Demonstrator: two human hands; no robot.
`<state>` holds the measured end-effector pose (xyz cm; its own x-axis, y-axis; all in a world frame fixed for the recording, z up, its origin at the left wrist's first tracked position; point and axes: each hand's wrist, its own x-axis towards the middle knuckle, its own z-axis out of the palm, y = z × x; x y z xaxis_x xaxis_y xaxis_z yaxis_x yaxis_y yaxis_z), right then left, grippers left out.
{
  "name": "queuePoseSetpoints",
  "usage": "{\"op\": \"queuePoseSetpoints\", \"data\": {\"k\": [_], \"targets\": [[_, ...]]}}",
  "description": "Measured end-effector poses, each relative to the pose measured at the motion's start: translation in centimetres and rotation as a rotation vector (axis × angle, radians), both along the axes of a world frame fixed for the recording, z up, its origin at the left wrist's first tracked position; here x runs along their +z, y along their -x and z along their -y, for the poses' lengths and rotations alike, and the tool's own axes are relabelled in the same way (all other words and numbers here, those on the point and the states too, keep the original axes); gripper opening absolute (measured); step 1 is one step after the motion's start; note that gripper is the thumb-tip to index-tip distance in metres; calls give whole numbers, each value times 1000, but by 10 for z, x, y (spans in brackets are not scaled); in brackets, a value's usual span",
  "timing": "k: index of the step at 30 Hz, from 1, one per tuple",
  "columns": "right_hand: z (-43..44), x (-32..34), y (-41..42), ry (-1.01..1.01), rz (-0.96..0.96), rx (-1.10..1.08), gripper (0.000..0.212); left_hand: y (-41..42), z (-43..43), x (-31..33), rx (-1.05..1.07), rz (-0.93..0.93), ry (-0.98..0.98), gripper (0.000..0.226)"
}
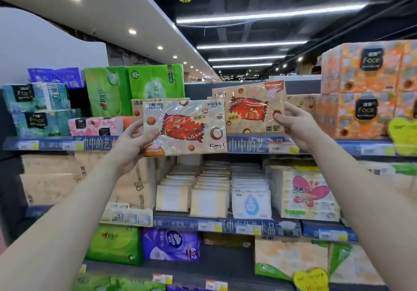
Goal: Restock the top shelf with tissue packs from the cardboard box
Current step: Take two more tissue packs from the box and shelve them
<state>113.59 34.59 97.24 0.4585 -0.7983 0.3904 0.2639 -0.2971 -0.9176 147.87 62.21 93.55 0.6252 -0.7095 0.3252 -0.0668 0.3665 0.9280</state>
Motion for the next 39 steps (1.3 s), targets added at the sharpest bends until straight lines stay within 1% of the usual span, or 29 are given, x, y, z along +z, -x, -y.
{"op": "queuePoseSetpoints", "data": {"k": [3,6,8,9,11,12,15,17,19,22,25,26,28,29,32,33,34,35,37,38,39], "targets": [[10,7,-34,19,-52,-9,30,-29,13,9,-23,-1,41,53],[24,7,-68,0,-96,-49,29,-49,21,15,-52,-26,82,70],[37,4,-84,-9,-133,-75,30,-59,28,18,-66,-19,104,74],[42,2,-90,-9,-155,-90,30,-62,31,20,-73,-19,113,73],[49,0,-98,-2,-221,-135,29,-68,37,23,-79,-5,124,62],[54,0,-102,-4,-258,-160,32,-71,40,23,-81,-10,127,60],[70,-1,-110,-13,-371,-221,54,-79,48,22,-80,-12,143,64],[83,-1,-113,21,-467,-272,64,-81,54,20,-66,-3,154,61],[94,-1,-117,8,-502,-304,61,-82,58,18,-49,6,153,59],[94,4,-121,-14,-499,-323,54,-80,62,17,-41,0,165,65],[105,4,-123,33,-546,-346,53,-74,68,16,-37,-12,165,54],[108,4,-124,42,-552,-344,54,-72,71,15,-33,-12,165,54],[112,3,-126,60,-563,-337,55,-67,77,13,-37,-4,169,62],[113,3,-126,77,-571,-342,55,-63,79,13,-40,-2,175,71],[120,4,-128,101,-581,-319,55,-52,87,14,-27,13,174,108],[121,3,-127,106,-593,-308,56,-48,90,14,-27,19,173,115],[123,3,-127,118,-619,-309,56,-43,93,15,-30,28,176,116],[123,4,-126,137,-648,-315,56,-39,97,16,-33,36,177,111],[121,7,-123,162,-654,-365,47,-28,107,18,-36,43,182,91],[118,9,-119,159,-602,-410,42,-23,113,20,-33,48,184,83],[116,10,-113,150,-510,-458,39,-17,120,21,-34,53,188,78]]}}
